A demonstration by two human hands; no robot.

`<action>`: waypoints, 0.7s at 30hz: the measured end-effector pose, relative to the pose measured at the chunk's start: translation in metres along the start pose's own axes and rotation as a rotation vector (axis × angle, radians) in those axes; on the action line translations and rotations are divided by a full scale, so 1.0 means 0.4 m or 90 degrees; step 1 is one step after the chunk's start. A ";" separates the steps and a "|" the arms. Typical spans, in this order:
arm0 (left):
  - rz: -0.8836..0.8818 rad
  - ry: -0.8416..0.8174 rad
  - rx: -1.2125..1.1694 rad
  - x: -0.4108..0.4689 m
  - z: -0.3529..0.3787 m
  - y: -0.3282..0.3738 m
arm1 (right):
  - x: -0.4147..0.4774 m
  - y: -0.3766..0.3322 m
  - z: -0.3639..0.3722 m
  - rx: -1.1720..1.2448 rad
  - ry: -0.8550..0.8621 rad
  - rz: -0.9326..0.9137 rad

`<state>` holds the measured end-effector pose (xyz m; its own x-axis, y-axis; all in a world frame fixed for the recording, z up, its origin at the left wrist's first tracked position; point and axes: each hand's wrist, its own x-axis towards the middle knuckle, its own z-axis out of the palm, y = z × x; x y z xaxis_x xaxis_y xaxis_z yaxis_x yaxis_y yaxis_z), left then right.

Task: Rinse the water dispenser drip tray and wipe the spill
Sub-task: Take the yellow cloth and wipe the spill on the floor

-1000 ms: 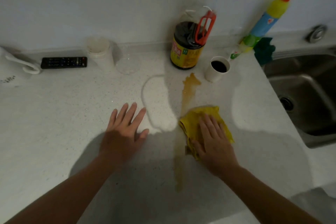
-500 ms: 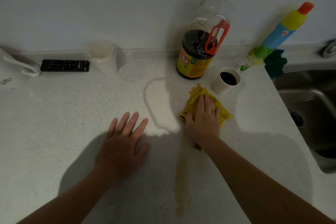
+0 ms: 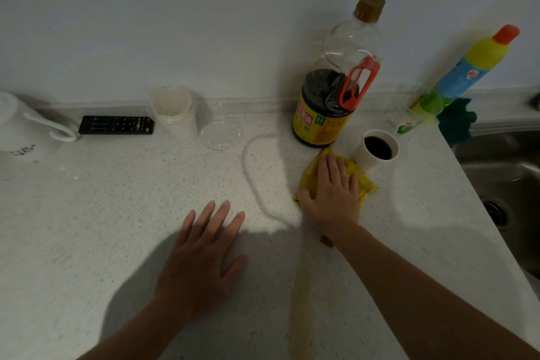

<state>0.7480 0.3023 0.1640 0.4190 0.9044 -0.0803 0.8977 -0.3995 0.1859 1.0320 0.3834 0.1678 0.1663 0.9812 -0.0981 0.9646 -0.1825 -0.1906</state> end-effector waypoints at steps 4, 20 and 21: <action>0.003 0.005 0.000 -0.001 0.000 0.002 | -0.005 0.053 -0.007 -0.065 -0.046 -0.164; 0.045 -0.088 0.015 -0.023 -0.024 -0.024 | -0.542 0.188 0.015 -0.075 -0.061 -0.259; 0.063 -0.091 0.020 -0.039 -0.028 -0.036 | -0.590 0.170 0.026 -0.065 -0.057 -0.227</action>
<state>0.7269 0.2958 0.1736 0.5186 0.8310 -0.2013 0.8540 -0.4920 0.1691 1.0563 0.1388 0.1676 -0.1980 0.9717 -0.1291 0.9748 0.1814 -0.1299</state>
